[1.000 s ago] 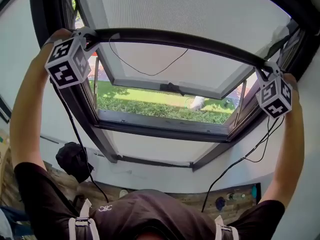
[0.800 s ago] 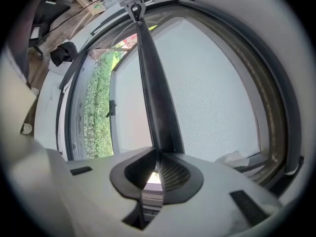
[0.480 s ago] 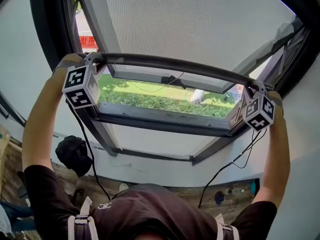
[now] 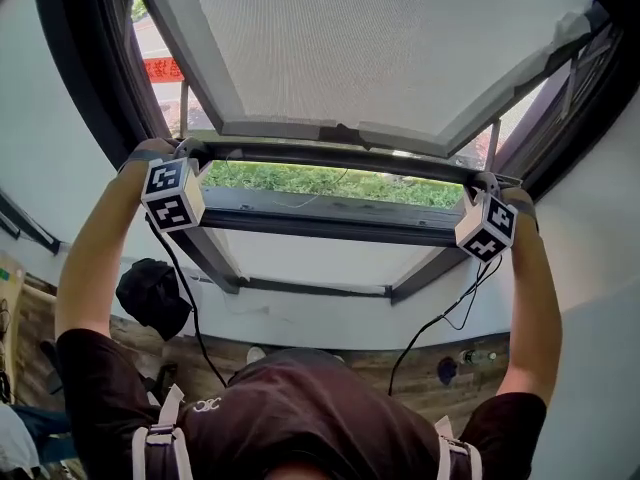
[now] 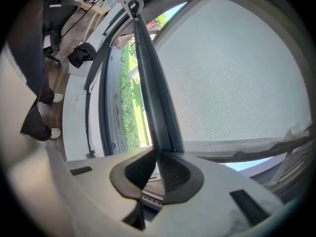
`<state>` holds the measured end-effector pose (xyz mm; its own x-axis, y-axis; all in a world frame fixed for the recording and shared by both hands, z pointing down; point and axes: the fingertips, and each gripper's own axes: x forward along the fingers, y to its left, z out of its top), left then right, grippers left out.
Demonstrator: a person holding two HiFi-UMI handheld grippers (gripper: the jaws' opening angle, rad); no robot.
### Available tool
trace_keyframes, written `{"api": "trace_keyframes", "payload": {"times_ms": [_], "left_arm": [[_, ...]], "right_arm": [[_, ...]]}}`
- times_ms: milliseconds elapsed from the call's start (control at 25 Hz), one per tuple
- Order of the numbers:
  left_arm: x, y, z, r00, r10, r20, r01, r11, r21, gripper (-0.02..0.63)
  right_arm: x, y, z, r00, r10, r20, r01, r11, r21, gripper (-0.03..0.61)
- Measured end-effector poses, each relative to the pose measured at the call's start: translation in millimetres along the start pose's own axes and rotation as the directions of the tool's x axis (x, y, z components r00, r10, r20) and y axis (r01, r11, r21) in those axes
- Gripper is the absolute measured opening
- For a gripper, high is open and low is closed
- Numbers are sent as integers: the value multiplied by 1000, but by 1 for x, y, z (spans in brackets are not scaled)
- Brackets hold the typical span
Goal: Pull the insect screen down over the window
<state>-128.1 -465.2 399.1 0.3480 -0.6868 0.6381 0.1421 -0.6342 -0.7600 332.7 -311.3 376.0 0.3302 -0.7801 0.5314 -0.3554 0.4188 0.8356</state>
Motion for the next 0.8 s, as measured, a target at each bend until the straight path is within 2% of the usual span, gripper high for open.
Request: {"api": "trace_keyframes", "payload": {"times_ms": [280, 800], "left_arm": [[16, -21, -4, 999, 22, -23, -23, 1000, -21, 32], [82, -98, -20, 993, -75, -86, 71, 996, -49, 32]], "right_arm": [[13, 21, -5, 1000, -14, -15, 15, 1000, 24, 40], [68, 110, -21, 985, 115, -128, -114, 993, 15, 40]]}}
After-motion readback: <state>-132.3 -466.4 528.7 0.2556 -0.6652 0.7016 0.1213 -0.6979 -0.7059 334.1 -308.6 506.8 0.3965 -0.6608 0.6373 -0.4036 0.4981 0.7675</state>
